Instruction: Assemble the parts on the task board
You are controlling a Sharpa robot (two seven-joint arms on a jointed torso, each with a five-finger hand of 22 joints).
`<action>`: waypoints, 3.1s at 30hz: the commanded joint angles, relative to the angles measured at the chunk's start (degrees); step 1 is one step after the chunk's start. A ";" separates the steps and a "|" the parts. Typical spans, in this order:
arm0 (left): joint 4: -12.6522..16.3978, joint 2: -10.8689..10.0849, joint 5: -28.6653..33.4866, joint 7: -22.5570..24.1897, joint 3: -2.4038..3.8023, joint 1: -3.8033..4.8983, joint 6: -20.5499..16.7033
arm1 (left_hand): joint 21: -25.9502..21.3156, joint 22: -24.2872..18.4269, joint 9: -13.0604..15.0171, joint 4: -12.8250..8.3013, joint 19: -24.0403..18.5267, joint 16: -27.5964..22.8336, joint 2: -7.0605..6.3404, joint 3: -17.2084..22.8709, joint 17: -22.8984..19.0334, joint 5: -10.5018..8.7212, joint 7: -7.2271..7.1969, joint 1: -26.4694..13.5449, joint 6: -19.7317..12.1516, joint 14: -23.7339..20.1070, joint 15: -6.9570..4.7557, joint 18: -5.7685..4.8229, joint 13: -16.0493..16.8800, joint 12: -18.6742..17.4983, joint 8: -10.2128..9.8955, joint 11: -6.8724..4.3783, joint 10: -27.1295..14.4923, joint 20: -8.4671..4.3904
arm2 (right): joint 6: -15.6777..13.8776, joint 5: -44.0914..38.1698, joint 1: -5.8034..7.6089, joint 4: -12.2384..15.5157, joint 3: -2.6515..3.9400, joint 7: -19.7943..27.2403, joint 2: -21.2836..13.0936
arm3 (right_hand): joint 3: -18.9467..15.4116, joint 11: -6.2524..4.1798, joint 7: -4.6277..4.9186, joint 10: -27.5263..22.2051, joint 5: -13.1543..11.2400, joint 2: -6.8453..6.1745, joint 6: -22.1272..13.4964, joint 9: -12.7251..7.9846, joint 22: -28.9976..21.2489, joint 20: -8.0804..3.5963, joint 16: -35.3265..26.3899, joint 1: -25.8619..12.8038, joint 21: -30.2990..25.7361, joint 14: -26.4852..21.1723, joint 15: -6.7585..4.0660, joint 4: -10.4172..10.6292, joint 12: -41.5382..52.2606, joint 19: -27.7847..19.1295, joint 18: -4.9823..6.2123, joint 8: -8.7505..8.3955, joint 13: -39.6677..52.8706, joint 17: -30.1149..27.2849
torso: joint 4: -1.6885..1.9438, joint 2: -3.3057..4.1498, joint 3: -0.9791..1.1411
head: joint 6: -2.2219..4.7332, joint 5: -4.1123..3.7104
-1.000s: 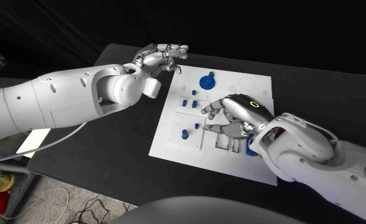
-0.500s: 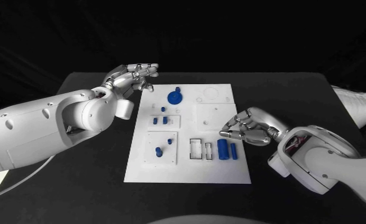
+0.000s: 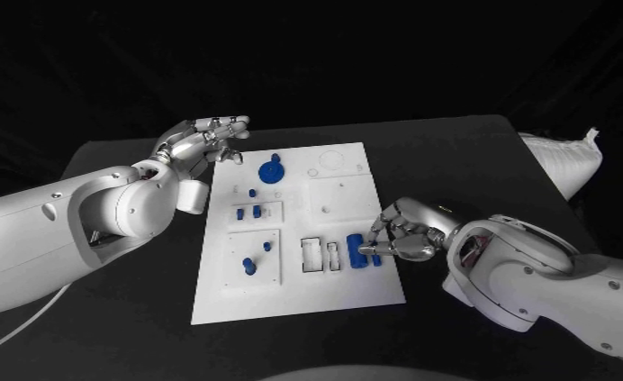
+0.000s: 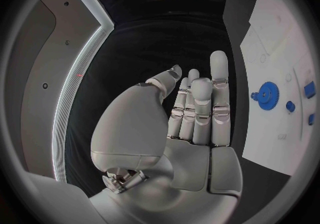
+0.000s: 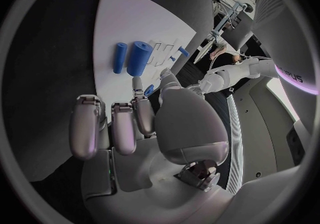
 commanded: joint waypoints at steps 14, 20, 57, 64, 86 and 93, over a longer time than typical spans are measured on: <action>0.26 -0.38 0.13 0.32 0.00 -0.12 1.10 | -0.35 -0.07 -0.05 -0.34 0.31 -0.17 0.30 -0.03 0.08 -0.17 0.11 -0.10 -0.43 -0.20 0.08 0.99 0.06 0.27 -0.34 -0.04 -0.32 0.22 | 1.83 -12.64 -0.23 -0.46 -0.03 -6.80 2.70 | -1.18 -0.19 0.04 -0.08 0.97 0.18 -1.00 1.03 0.89 0.04 0.62 0.38 0.83 4.43 -0.28 0.66 0.21 0.48 -0.63 1.15 0.83 5.82 | 0.21 0.08 -0.18 | -1.81 0.72; 0.43 -0.51 0.13 0.34 0.00 -0.12 1.08 | -0.35 -0.07 -0.05 -0.34 0.31 -0.17 0.30 -0.03 0.08 -0.17 0.11 -0.10 -0.43 -0.20 0.08 0.99 0.06 0.27 -0.34 -0.04 -0.32 0.22 | 3.52 -13.68 -0.47 -1.32 -0.04 -8.26 3.97 | -1.48 -0.19 0.03 -0.16 1.33 0.38 -1.19 1.33 0.89 0.05 0.63 0.39 0.83 4.42 -0.28 1.02 0.08 0.45 -0.62 1.42 0.85 5.83 | 0.22 0.11 -0.17 | -2.04 0.72; 0.84 -1.15 0.13 0.22 0.00 -0.11 1.25 | -0.43 -0.09 -0.03 -0.28 0.28 -0.21 0.36 -0.12 -0.14 -0.17 0.11 -0.25 -0.43 -0.31 0.12 0.99 0.13 0.51 -0.25 -0.03 -0.46 0.27 | 8.27 -16.84 -2.06 -5.26 -0.05 -11.52 9.01 | -1.20 -0.65 -0.48 0.02 5.17 3.68 -1.21 4.05 1.37 -0.18 0.71 4.54 1.07 4.36 -0.61 1.22 -0.28 0.39 -0.67 4.46 1.77 5.95 | 0.07 0.18 -0.25 | -3.01 1.71; 0.87 -1.20 0.13 0.19 0.00 -0.11 1.35 | -0.43 -0.09 -0.03 -0.28 0.28 -0.21 0.36 -0.12 -0.14 -0.17 0.11 -0.25 -0.43 -0.31 0.12 0.99 0.13 0.51 -0.25 -0.03 -0.46 0.27 | 0.17 -16.02 -2.11 -4.71 -0.03 -9.80 9.00 | 2.76 -1.78 -1.79 0.78 2.74 6.88 0.71 5.12 2.42 -0.88 1.13 8.38 1.69 4.50 -1.51 -0.33 0.07 0.76 -0.85 5.82 2.65 6.67 | 0.10 0.18 -0.21 | -2.98 1.85; 1.00 -1.18 0.13 0.10 0.00 -0.11 1.37 | -0.43 -0.09 -0.03 -0.28 0.28 -0.21 0.36 -0.12 -0.14 -0.17 0.11 -0.25 -0.43 -0.31 0.12 0.99 0.13 0.51 -0.25 -0.03 -0.46 0.27 | -0.27 -1.16 -1.50 -2.32 0.55 -8.77 10.37 | 4.19 -1.87 -1.85 1.07 6.59 5.53 1.45 5.76 2.93 -1.19 1.38 3.65 1.98 4.58 -1.63 3.31 -0.87 0.92 -0.96 5.66 2.61 7.10 | 0.05 0.33 -0.28 | -3.16 2.94; 1.16 -1.14 0.13 0.04 0.00 -0.10 1.37 | -0.43 -0.09 -0.03 -0.28 0.28 -0.21 0.36 -0.12 -0.14 -0.17 0.11 -0.25 -0.43 -0.31 0.12 0.99 0.13 0.51 -0.25 -0.03 -0.46 0.27 | 3.10 2.40 -1.37 -3.01 0.54 -10.16 12.72 | 3.46 -2.26 -2.38 1.53 10.38 5.95 2.99 6.39 3.32 -1.33 1.53 0.55 2.19 4.62 -1.91 3.91 -0.62 1.04 -1.01 6.32 3.19 7.37 | 0.10 0.27 -0.30 | -3.59 3.05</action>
